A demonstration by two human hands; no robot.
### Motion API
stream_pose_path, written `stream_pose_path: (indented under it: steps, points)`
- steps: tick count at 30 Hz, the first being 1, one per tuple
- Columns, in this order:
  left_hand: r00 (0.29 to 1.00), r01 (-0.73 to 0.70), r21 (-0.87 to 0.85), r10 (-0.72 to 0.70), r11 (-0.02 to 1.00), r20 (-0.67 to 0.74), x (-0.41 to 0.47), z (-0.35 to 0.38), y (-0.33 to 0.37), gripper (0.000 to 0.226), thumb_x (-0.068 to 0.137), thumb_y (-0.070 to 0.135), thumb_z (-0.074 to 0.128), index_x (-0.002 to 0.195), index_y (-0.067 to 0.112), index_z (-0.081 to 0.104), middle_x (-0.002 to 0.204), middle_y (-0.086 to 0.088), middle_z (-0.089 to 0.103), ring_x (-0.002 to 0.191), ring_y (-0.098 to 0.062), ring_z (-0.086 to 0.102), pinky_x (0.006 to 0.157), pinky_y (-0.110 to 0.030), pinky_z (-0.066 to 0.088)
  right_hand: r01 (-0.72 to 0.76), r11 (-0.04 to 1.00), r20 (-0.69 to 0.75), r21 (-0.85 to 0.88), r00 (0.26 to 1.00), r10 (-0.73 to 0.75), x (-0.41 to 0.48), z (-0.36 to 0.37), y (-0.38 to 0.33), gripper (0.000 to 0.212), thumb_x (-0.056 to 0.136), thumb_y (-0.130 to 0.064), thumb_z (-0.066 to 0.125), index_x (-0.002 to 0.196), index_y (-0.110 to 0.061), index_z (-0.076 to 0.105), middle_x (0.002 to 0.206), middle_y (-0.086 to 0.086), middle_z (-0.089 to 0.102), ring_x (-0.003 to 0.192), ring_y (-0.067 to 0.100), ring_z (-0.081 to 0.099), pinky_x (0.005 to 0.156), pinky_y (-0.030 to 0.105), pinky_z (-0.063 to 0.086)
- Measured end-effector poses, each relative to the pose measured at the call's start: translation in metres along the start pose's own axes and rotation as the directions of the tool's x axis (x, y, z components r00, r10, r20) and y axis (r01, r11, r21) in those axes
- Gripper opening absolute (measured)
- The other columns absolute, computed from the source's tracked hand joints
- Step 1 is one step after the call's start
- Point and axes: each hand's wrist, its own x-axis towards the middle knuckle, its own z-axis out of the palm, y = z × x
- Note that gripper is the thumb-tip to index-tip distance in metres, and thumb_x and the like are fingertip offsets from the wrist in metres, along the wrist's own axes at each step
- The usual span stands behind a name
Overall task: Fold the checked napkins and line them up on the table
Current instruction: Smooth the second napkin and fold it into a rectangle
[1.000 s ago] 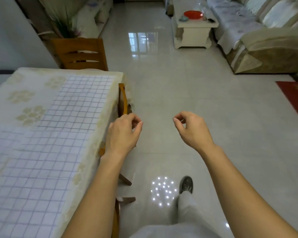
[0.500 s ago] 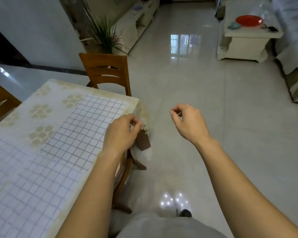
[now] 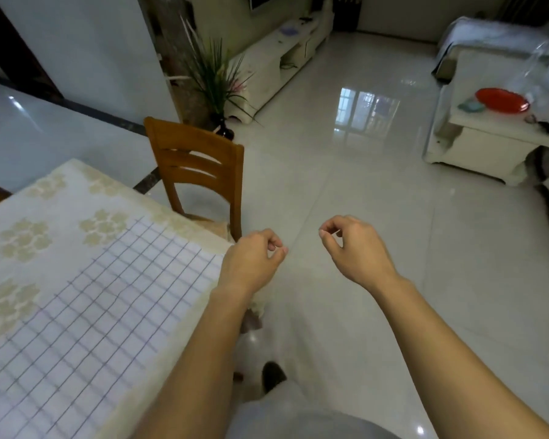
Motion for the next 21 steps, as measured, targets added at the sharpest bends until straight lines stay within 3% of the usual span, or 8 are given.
stream_pose_path:
  steps: [6,11,16,19,21]
  points:
    - [1.0,0.002,0.005,-0.002,1.0,-0.01,0.122,-0.028,0.021,0.026,0.099,0.052,0.06,0.114,0.032,0.064,0.107,0.013,0.065,0.093,-0.008,0.061,0.077,-0.03,0.055,0.019,1.0,-0.056,0.02,0.998,-0.017,0.123,-0.014,0.007,0.014,0.098,-0.031,0.056,0.1,-0.025,0.069,0.101,-0.006,0.068,0.094,0.018,0.064,0.085,0.038,0.052]
    - [0.991,0.124,0.053,-0.12,0.991,-0.062,0.177,-0.039,-0.006,0.024,0.099,0.051,0.061,0.112,0.031,0.065,0.105,0.01,0.07,0.09,-0.009,0.066,0.083,-0.037,0.062,0.116,0.992,0.088,0.056,0.989,-0.12,0.201,0.017,0.003,0.015,0.1,-0.032,0.056,0.104,-0.026,0.069,0.104,-0.007,0.066,0.095,0.015,0.062,0.087,0.034,0.051]
    - [0.954,0.259,0.156,-0.227,0.953,-0.195,0.236,-0.053,-0.013,0.021,0.1,0.049,0.06,0.113,0.032,0.064,0.108,0.011,0.068,0.088,-0.009,0.064,0.074,-0.025,0.052,0.208,0.969,0.191,0.135,0.954,-0.231,0.297,0.036,0.006,0.017,0.101,-0.031,0.055,0.107,-0.024,0.069,0.105,-0.007,0.066,0.098,0.013,0.06,0.084,0.027,0.048]
    - [0.912,0.356,0.114,-0.318,0.928,-0.257,0.276,-0.061,-0.011,0.016,0.101,0.048,0.059,0.107,0.033,0.061,0.104,0.013,0.066,0.085,-0.005,0.062,0.072,-0.022,0.048,0.294,0.935,0.195,0.198,0.923,-0.332,0.362,0.048,0.014,0.016,0.1,-0.028,0.059,0.107,-0.019,0.07,0.103,-0.003,0.068,0.094,0.016,0.063,0.079,0.023,0.047]
    - [0.883,0.403,0.055,-0.373,0.913,-0.284,0.3,-0.065,-0.002,0.011,0.101,0.045,0.06,0.102,0.034,0.058,0.098,0.015,0.064,0.081,-0.003,0.061,0.066,-0.018,0.045,0.315,0.923,0.258,0.22,0.894,-0.366,0.401,0.046,0.016,0.017,0.099,-0.029,0.059,0.107,-0.019,0.07,0.104,-0.002,0.067,0.093,0.017,0.063,0.079,0.027,0.051]
